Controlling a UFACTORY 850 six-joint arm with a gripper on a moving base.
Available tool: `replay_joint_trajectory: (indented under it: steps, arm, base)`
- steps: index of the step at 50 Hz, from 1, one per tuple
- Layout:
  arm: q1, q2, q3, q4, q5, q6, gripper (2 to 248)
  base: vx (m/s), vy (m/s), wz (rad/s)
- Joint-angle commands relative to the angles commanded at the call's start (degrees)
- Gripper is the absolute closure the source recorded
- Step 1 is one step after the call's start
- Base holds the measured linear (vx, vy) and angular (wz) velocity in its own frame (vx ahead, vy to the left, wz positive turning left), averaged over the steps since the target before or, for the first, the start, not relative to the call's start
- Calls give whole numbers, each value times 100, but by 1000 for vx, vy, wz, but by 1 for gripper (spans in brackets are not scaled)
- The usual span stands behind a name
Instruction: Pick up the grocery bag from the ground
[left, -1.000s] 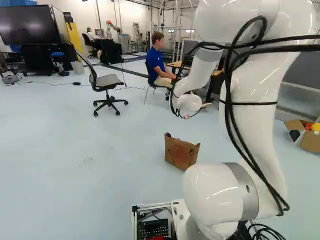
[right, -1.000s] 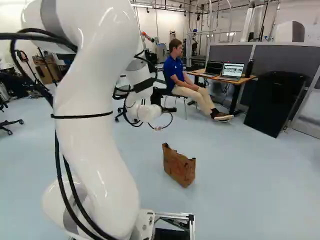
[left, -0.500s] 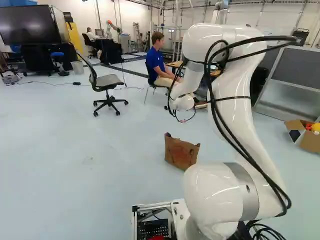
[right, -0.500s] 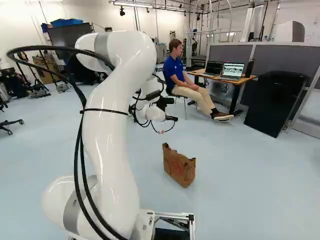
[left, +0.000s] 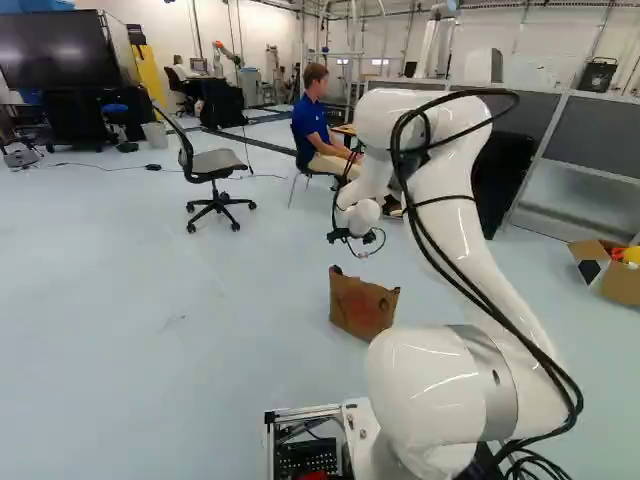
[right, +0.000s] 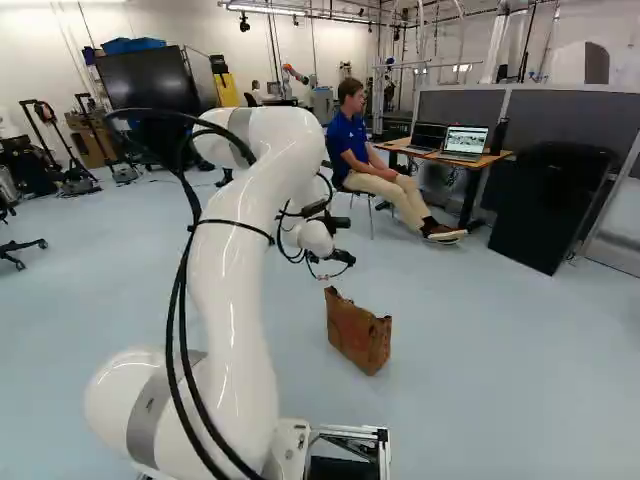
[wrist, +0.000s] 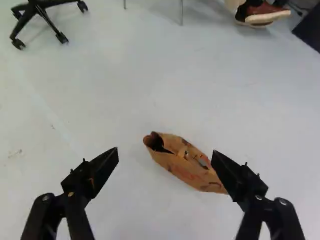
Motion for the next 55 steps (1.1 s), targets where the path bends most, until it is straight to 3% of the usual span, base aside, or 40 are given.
replay_joint_trajectory:
  steps: [11, 29, 40, 45, 55]
  arm:
    - [-70, -438, -330, 0, -275, 0, 3]
    - [-404, -1231, -1042, 0, -301, 0, 3]
    - [-459, -1644, -1370, 0, -301, -24, 3]
    - [-463, -1829, -1515, 0, -301, -369, 3]
    - [-464, -2202, -1814, 0, -301, -1463, 3]
  base:
    - [0, 0, 0]
    - [0, 0, 0]
    - [0, 0, 0]
    - [0, 0, 0]
    - [0, 0, 0]
